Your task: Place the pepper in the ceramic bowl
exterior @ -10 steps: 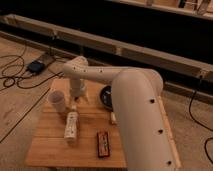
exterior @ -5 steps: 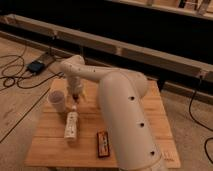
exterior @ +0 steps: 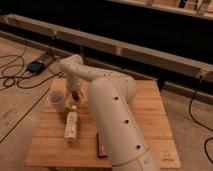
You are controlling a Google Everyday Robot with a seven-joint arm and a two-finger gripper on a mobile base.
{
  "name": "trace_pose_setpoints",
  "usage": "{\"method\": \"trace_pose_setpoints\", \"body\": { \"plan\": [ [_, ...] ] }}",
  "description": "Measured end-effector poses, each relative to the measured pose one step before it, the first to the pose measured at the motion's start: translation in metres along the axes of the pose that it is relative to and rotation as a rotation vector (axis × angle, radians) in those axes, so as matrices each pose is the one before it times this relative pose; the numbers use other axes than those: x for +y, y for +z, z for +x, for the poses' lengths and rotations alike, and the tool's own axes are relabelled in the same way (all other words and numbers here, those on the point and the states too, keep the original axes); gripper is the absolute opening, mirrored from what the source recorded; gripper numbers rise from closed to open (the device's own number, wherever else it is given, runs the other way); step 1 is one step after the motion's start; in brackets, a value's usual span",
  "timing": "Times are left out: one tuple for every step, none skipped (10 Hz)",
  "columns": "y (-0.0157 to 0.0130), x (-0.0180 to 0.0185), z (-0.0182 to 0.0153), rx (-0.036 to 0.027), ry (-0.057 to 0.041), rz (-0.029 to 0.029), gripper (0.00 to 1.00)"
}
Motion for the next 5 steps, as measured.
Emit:
{"method": "trace_pose_setpoints", "body": {
  "plan": [
    [0.00112,-0.0015,0.00534,0.00699,-0.00074,0.00307,0.67],
    [0.0016,-0.00277,0.01202,0.02631,-0.00027,0.00674,0.62],
    [0.00097,-0.00112,0.00675,0.01779,0.00066,0.00382,0.55],
    [0.00159,-0.00035,0.00557,0.01508,0.00086,0.00115,0.46],
    [0.00276,-0.00067,0.00638,0.01746,0.00173,0.0005,0.33]
  ]
}}
